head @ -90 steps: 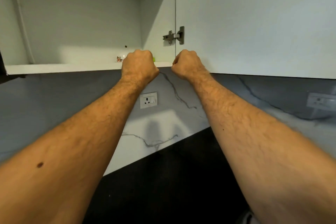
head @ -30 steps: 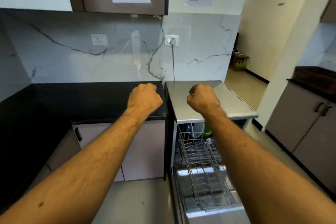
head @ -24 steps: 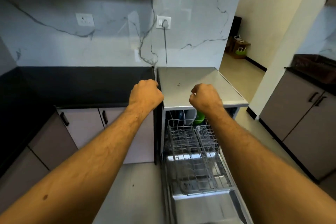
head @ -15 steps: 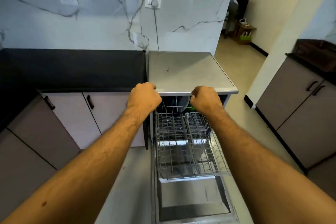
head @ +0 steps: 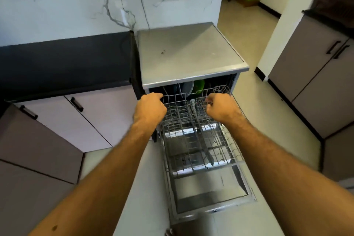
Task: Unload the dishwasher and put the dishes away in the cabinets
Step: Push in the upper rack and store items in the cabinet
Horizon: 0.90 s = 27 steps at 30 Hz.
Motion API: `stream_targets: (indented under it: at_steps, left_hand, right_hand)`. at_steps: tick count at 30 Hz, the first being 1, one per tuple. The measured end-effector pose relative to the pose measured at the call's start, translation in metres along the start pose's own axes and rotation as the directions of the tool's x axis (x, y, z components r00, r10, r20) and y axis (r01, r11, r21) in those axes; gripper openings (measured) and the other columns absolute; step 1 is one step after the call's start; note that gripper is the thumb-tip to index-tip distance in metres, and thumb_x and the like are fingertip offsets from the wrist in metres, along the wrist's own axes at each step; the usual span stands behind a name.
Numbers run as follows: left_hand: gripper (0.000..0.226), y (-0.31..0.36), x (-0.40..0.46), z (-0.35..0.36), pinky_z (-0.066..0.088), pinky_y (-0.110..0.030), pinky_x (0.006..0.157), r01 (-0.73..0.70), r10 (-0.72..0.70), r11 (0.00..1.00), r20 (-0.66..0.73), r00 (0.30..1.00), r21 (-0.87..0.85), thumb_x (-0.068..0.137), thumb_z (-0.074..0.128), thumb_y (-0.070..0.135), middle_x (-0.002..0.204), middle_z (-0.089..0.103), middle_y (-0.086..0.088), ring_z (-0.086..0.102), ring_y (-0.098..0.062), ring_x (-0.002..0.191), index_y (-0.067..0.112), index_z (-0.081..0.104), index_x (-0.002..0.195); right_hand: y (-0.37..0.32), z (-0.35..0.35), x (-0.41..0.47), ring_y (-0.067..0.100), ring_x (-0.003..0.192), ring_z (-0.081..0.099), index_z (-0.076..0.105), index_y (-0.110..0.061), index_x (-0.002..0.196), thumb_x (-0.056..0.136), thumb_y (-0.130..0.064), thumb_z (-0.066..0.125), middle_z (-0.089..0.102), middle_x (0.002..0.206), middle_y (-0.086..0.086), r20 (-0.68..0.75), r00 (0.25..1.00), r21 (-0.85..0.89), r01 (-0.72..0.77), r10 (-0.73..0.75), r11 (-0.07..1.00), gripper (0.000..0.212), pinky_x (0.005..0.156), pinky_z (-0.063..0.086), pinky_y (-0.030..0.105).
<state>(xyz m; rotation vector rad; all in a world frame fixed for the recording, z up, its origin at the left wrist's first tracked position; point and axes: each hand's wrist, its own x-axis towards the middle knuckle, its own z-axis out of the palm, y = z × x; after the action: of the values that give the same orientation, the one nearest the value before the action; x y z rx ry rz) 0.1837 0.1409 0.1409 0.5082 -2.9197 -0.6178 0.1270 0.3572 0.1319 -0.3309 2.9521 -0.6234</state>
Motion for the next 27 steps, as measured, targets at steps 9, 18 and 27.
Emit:
stream_targets:
  at_steps: [9, 18, 27]
  left_hand:
    - [0.043, 0.006, -0.003, 0.097, 0.052, -0.041, 0.096, 0.032, -0.029, 0.999, 0.113, 0.993, -0.026, 0.094, 0.043, 0.011, 0.128, 0.064, -0.007, 0.06, -0.031, 0.111, 0.022, 0.06, 0.133]
    - [0.05, 0.019, -0.03, 0.202, 0.05, -0.038, 0.097, 0.195, -0.183, 0.981, 0.266, 0.946, -0.019, 0.091, 0.043, -0.001, 0.131, 0.062, -0.009, 0.061, -0.029, 0.114, 0.02, 0.06, 0.134]
    - [0.057, 0.016, -0.068, 0.288, 0.05, -0.035, 0.098, 0.245, -0.226, 0.969, 0.497, 0.838, 0.029, 0.092, 0.049, -0.003, 0.132, 0.06, -0.008, 0.06, -0.026, 0.113, 0.028, 0.052, 0.14]
  right_hand:
    - [0.071, 0.053, 0.016, 0.018, 0.114, 0.06, 0.058, -0.022, 0.13, 0.093, -0.011, 0.061, 0.06, 0.133, 0.0, 0.263, 0.963, 0.039, -0.065, 0.052, 0.997, 0.039, 0.105, 0.046, 0.038]
    - [0.143, 0.125, 0.035, 0.017, 0.085, 0.062, 0.062, -0.022, 0.092, 0.097, -0.013, 0.051, 0.056, 0.082, -0.006, 0.427, 0.901, -0.035, 0.103, -0.078, 0.994, 0.016, 0.083, 0.056, 0.036]
    - [0.2, 0.207, -0.003, 0.019, 0.096, 0.064, 0.067, -0.016, 0.112, 0.1, -0.023, 0.053, 0.068, 0.108, 0.005, 0.531, 0.847, 0.024, -0.039, 0.02, 0.999, 0.02, 0.087, 0.053, 0.032]
